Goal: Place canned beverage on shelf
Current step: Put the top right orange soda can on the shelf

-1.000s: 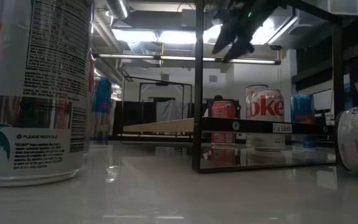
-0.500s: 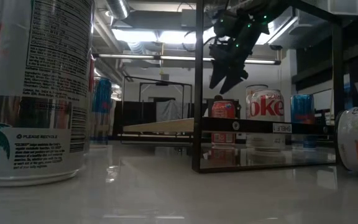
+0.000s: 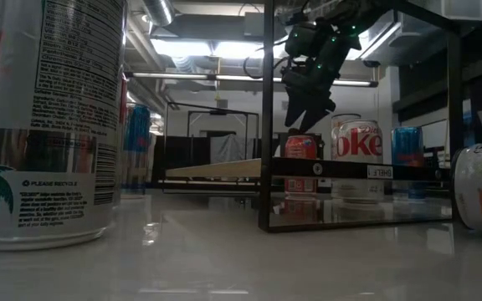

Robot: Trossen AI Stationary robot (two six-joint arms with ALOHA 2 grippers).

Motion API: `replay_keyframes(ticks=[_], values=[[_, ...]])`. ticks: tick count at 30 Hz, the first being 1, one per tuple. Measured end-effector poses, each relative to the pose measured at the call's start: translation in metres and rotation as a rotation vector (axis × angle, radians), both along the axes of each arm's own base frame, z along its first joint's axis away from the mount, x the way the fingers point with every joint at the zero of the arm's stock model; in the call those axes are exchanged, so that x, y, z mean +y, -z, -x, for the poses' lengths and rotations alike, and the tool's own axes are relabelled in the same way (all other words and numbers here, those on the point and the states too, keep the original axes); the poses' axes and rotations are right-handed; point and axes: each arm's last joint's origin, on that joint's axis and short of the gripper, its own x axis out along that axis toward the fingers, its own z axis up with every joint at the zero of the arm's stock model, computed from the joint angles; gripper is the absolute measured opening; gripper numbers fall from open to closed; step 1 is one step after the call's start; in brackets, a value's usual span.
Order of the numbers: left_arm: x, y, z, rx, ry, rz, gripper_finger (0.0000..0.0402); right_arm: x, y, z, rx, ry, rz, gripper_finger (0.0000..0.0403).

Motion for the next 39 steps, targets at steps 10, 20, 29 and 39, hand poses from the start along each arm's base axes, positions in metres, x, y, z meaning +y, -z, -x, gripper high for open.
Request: replay_keyframes(ticks=[10, 20, 29, 39], values=[[0.000, 0.000, 0.000, 0.000, 0.000, 0.000, 0.0000, 0.002, 0.016, 0.004, 0.047, 0.007, -0.014, 0.0351], [0.000, 0.000, 0.000, 0.000, 0.000, 0.000, 0.0000, 0.003, 0.032, 0.005, 0.039, 0.007, -0.008, 0.0351], [0.000, 0.000, 0.000, 0.000, 0.000, 0.000, 0.0000, 0.004, 0.045, 0.007, 0.029, 0.002, 0.000, 0.0351], [0.000, 0.000, 0.000, 0.000, 0.000, 0.000, 0.0000, 0.004, 0.048, 0.007, 0.033, -0.017, 0.008, 0.0325]])
